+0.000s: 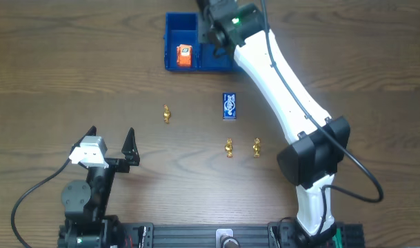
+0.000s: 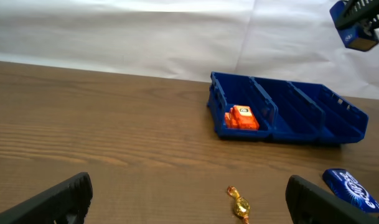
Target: Sort Candies Into Trays
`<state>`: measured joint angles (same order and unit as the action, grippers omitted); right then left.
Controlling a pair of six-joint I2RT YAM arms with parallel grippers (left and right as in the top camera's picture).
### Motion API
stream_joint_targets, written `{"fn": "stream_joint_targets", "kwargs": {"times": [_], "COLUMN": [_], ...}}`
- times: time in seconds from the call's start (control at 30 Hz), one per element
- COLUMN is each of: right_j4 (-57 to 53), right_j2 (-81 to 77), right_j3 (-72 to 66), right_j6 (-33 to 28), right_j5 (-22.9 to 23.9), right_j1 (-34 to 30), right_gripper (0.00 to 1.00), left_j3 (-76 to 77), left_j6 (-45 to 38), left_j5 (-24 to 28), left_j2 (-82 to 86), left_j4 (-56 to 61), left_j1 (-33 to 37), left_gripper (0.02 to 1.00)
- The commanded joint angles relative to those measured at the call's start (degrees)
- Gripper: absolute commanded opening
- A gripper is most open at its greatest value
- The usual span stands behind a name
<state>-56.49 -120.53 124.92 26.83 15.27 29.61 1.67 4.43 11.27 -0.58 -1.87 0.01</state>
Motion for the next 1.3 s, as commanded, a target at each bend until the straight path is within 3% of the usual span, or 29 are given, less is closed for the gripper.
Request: {"fn": "stream_joint_targets", "kwargs": {"times": [0.03, 0.2, 0.47, 0.57, 0.6, 0.63, 0.97, 1.07, 1.2, 1.3], "right_j4": [3.6, 6.7, 7.6, 7.6, 7.6, 7.6, 1.3, 0.6, 6.2, 7.7], "right_j2": [-7.1, -11.9, -12.4, -12.4, -12.4, -12.4, -7.3, -0.6, 8.9, 10.9], "right_j3": [0.6, 0.6, 0.6, 0.6, 0.6, 0.6, -0.9, -9.4, -29.5, -38.5], "right_j6": [-4.6, -4.6, -4.6, -4.6, -4.6, -4.6, -4.6, -3.8, 0.7, 4.5], "right_j5": [0.1, -0.1, -0.3, -0.3, -0.3, -0.3, -0.3, -0.6, -5.5, -6.0], "right_j1": [-1.0, -1.4, -1.7, -1.7, -1.7, -1.7, -1.2, 0.6, 2.3, 3.6], "right_gripper": [0.121, 0.141, 0.264, 0.463, 0.586, 0.625, 0.667, 0.678, 0.68, 0.678], "left_j3": [-1.4, -1.4, -1.4, -1.4, -1.4, -1.4, -1.4, -1.4, -1.4, -1.4], "left_j6": [-0.6, -0.6, -0.6, -0.6, -0.6, -0.6, -0.6, -0.6, -0.6, -0.6], "left_j5": [0.6, 0.6, 0.6, 0.6, 0.6, 0.6, 0.6, 0.6, 0.6, 0.6], "left_j2": [0.3, 0.3, 0.3, 0.3, 0.3, 0.3, 0.3, 0.3, 0.3, 0.3], "left_j4": [-1.3, -1.3, -1.3, -1.3, -1.3, -1.3, -1.3, -1.3, -1.3, -1.3], "left_j1": [0.3, 0.3, 0.3, 0.3, 0.3, 0.3, 0.3, 0.3, 0.3, 0.3], "left_gripper": [0.998, 0.998, 0.998, 0.998, 0.998, 0.993, 0.996, 0.998, 0.998, 0.998]}}
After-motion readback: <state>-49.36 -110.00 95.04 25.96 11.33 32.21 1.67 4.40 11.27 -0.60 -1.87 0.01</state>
